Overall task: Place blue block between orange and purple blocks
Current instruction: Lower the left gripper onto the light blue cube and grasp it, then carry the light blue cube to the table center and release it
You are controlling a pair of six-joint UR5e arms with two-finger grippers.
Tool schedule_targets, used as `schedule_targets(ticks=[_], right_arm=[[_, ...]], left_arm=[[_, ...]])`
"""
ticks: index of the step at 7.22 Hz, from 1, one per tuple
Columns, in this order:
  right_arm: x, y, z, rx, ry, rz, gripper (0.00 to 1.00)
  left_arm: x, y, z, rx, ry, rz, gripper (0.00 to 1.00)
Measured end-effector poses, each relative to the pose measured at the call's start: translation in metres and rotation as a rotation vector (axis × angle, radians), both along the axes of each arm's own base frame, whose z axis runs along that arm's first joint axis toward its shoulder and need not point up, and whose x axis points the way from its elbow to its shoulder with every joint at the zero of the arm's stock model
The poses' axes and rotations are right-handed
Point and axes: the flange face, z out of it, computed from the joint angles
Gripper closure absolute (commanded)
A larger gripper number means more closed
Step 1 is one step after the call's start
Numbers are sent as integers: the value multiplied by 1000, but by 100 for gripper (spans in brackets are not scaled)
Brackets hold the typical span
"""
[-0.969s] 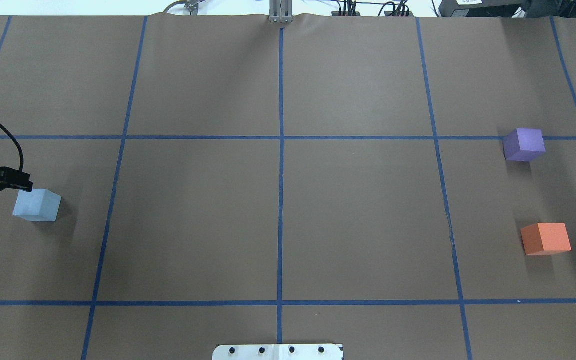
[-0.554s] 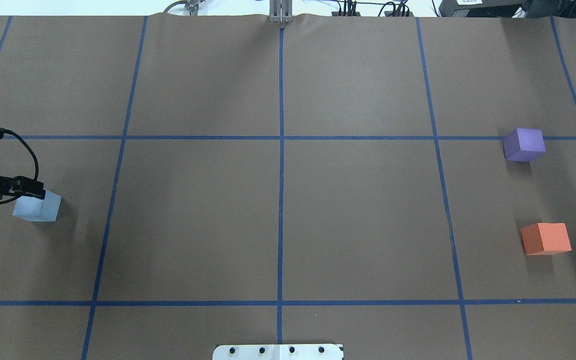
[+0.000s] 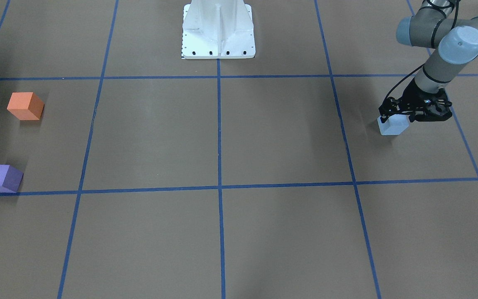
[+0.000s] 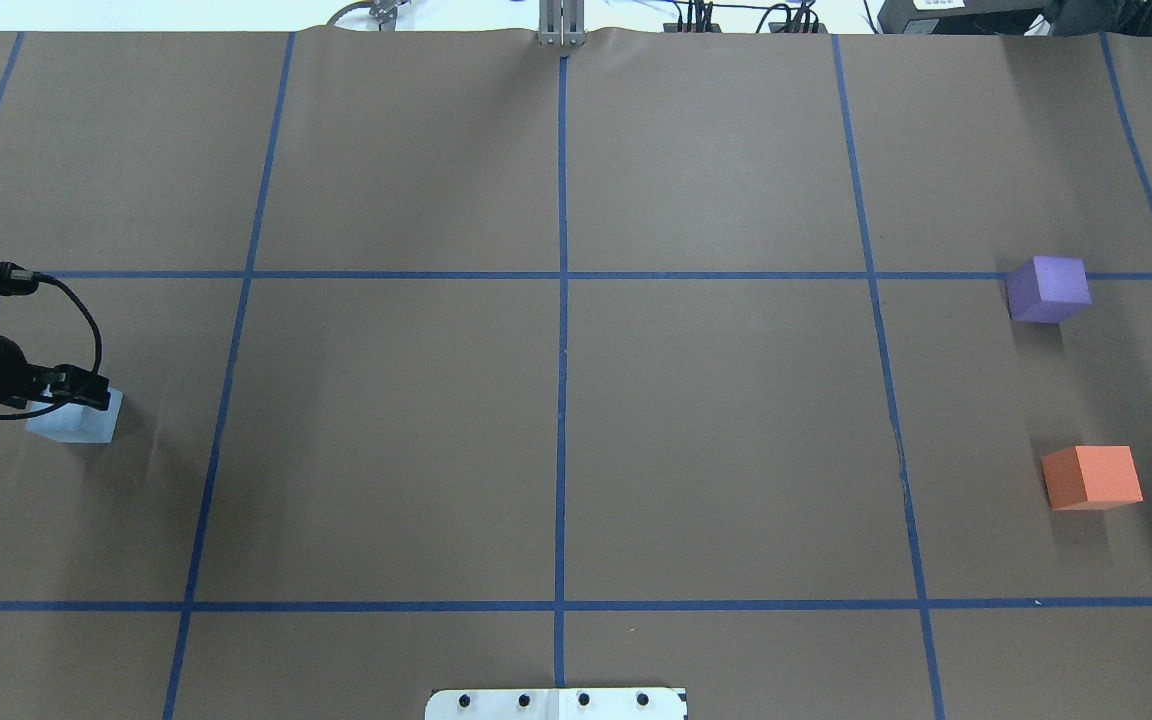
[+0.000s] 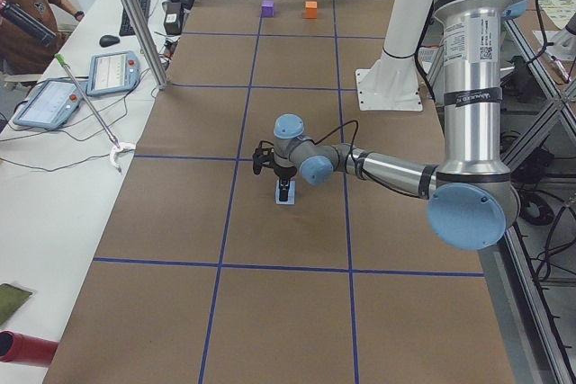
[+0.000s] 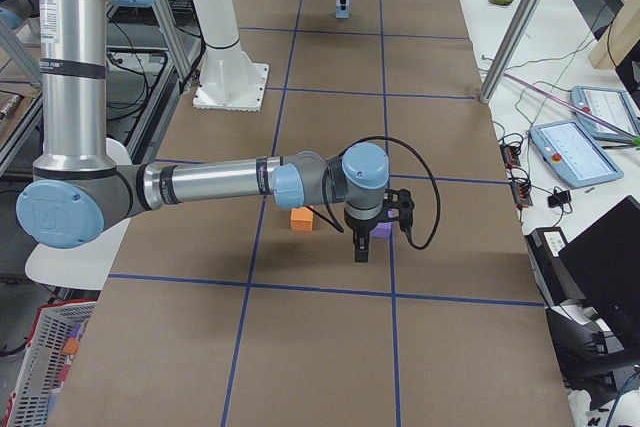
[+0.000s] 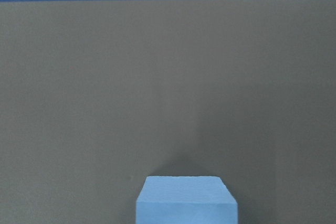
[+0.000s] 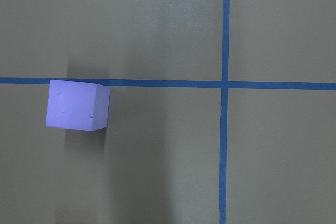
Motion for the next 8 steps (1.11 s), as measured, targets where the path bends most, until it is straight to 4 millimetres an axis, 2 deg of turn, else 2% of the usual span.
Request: schedule_targets(ticks=[1, 3, 4, 5, 6, 7, 8], right_arm=[[0, 0, 0, -1, 0, 0, 0], [0, 0, -4, 7, -1, 0, 0], [0, 0, -8, 13, -3, 0, 0], [0, 2, -9, 16, -4, 0, 0], [0, 4, -8, 16, -4, 0, 0], [0, 6, -7, 15, -4, 0, 0], [1, 6, -7, 14, -4, 0, 0]], left_arm=[[7, 1, 2, -6, -3, 10, 100], [4, 7, -1, -16, 6, 21, 100], [-7, 13, -14, -31, 22, 25, 100], [-19, 14, -37, -52, 34, 18, 100], [-26, 12, -68, -64, 39, 7, 100], [-25, 5, -101, -62, 46, 1, 100], [-13, -10, -139, -57, 62, -8, 100]])
